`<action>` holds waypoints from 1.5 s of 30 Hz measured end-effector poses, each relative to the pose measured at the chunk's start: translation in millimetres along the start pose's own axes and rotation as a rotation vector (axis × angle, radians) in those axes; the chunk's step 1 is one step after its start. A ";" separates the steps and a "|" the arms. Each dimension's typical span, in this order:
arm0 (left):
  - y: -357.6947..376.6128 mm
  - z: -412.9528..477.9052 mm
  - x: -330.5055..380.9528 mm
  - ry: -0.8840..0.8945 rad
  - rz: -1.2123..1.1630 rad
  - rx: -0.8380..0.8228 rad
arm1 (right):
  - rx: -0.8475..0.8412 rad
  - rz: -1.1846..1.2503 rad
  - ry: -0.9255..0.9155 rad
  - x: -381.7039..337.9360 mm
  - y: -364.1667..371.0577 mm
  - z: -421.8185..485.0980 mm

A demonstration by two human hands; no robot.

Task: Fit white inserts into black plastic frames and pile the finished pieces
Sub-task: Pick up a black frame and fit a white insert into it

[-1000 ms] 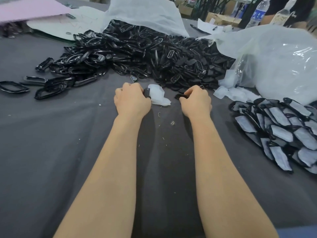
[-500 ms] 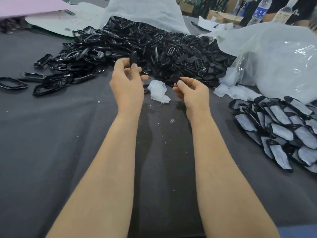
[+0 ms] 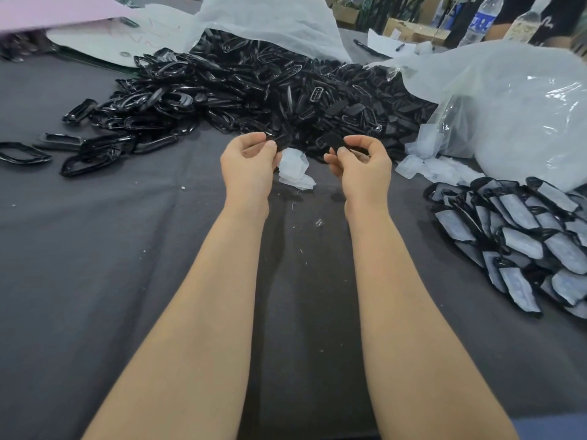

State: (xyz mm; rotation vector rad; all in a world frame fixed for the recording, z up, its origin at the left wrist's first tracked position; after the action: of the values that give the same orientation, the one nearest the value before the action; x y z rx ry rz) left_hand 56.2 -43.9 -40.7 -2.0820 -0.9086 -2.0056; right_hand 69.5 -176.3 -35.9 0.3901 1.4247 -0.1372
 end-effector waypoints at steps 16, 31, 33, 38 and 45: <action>-15.1 3.1 -1.7 0.279 1.148 0.158 | 0.005 -0.149 -0.020 3.7 3.0 -3.8; -14.3 2.7 -6.4 0.254 1.400 0.081 | -0.025 -0.104 -0.011 1.9 1.5 -3.0; -14.8 2.8 -6.5 0.283 1.400 0.104 | -0.028 -0.090 -0.008 1.8 1.5 -3.3; -16.6 6.6 -4.6 0.328 1.331 0.203 | -0.056 -0.035 0.011 1.6 1.7 -4.4; -13.9 3.6 6.0 0.453 0.737 0.178 | -0.126 0.059 0.028 0.8 2.7 -4.0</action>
State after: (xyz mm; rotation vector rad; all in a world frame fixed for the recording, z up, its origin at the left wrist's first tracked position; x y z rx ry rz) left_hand 52.3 -28.9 -40.0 -1.4530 -0.1778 -1.7675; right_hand 66.7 -172.4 -36.5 0.3308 1.4400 0.0058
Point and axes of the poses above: each hand's wrist, its own z-axis towards the middle knuckle, its own y-axis out of the palm, x = y × z, the point moved 1 cm from there along z, towards the middle knuckle, and after that the axes turned 3 degrees about z, right-handed, at the moved point
